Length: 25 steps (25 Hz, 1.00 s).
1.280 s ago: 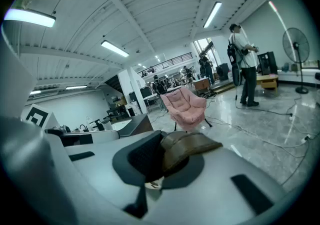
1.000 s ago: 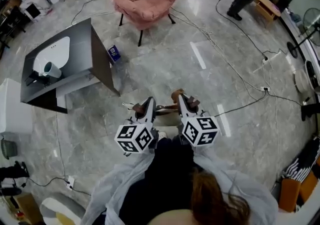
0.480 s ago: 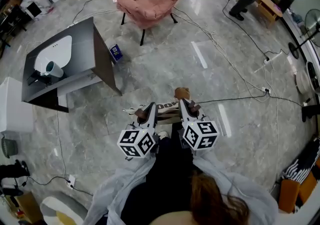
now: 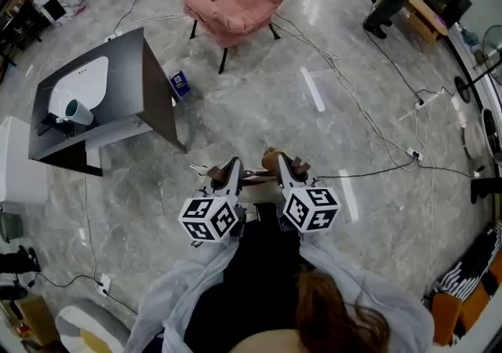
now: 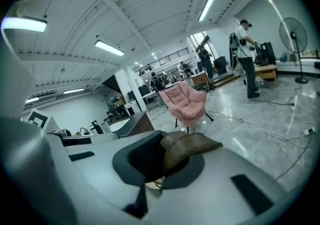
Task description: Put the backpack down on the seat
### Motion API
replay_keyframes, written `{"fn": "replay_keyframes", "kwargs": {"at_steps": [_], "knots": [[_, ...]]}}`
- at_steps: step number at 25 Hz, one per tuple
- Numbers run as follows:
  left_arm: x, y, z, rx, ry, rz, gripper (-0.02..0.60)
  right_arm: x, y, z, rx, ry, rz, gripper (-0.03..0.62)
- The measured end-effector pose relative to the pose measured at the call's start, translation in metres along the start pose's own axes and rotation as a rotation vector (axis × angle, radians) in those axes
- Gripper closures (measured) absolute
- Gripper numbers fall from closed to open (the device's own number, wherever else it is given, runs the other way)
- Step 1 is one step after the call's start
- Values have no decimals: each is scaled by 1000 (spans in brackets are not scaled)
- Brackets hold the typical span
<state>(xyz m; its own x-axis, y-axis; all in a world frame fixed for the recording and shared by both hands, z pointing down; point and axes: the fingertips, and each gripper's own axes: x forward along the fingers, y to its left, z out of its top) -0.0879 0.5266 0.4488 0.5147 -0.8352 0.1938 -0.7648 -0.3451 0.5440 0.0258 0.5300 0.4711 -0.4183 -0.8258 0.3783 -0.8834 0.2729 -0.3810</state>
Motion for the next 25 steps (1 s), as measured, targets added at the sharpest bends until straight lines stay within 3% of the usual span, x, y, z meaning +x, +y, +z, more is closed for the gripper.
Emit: {"fn": "replay_keyframes", "kwargs": {"at_steps": [6,9,14,25], "knots": [[60,15,24,10,-10,44,569,56,-27,39,-11,25,40,585],[89,24,37,-23,-30,66,569,83,-39,60,-29,36,66,585],[136,28,49,-45,-34,67,569,118,-65,88,-23,32,98,585],[204,21,63,2,-71,53,569,156,-109,131,-81,-12,120,585]]}}
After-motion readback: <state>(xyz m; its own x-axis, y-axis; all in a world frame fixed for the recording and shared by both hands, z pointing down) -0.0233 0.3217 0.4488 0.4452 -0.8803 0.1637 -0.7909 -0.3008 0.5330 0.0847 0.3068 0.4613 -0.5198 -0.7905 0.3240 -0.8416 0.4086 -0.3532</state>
